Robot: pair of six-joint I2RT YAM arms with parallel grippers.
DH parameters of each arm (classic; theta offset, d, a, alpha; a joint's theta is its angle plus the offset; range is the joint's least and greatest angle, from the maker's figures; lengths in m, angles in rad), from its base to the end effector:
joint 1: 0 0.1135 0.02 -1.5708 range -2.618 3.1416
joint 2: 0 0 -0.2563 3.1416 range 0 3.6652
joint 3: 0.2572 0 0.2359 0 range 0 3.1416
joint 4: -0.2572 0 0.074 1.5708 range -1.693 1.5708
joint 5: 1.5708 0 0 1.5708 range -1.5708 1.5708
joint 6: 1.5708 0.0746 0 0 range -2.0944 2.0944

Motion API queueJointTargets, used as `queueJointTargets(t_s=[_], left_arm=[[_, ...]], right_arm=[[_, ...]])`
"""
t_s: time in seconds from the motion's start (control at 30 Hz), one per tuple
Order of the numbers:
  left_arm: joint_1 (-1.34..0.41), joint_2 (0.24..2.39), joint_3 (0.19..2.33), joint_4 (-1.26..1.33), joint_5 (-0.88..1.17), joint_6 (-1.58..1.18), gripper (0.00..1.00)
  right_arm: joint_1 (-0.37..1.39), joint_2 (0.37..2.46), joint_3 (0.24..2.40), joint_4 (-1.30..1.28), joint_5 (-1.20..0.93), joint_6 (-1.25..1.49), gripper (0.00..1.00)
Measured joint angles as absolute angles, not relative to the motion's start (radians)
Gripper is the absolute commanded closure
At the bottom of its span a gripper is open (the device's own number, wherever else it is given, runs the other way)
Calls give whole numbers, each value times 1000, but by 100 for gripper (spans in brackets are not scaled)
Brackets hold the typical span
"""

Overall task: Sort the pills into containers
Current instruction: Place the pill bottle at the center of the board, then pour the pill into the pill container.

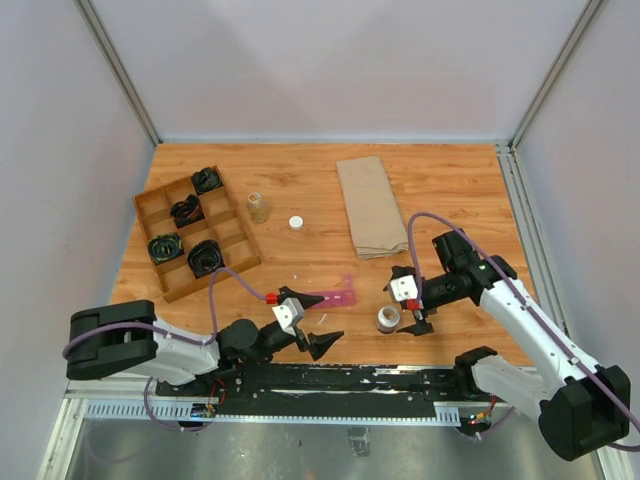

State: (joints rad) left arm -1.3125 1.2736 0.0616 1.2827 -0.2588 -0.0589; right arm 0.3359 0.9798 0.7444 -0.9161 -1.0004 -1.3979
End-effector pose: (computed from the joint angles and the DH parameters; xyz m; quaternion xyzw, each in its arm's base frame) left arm 0.0764 -0.2146 0.1763 0.3200 0.6029 -0.3913 0.6172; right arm 0.1299 0.1119 0.2271 -0.7189 0.4794 0.3120 0.3950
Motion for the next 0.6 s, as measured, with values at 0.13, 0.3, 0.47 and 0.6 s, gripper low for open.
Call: queueJointTargets(t_s=[0.13, 0.3, 0.47, 0.6], left_arm=[[-1312, 1199, 8, 1283, -280, -55, 1], [-1313, 1132, 8, 1285, -279, -56, 1], [-1313, 1123, 8, 1277, -276, -56, 1], [-1313, 1123, 8, 1276, -276, -56, 1]], right_arm=[[405, 1014, 722, -867, -900, -1368, 3], [485, 1064, 693, -782, -773, -1314, 8], [543, 1102, 679, -727, -691, -1272, 16], [559, 1124, 679, -705, -660, -1249, 22]])
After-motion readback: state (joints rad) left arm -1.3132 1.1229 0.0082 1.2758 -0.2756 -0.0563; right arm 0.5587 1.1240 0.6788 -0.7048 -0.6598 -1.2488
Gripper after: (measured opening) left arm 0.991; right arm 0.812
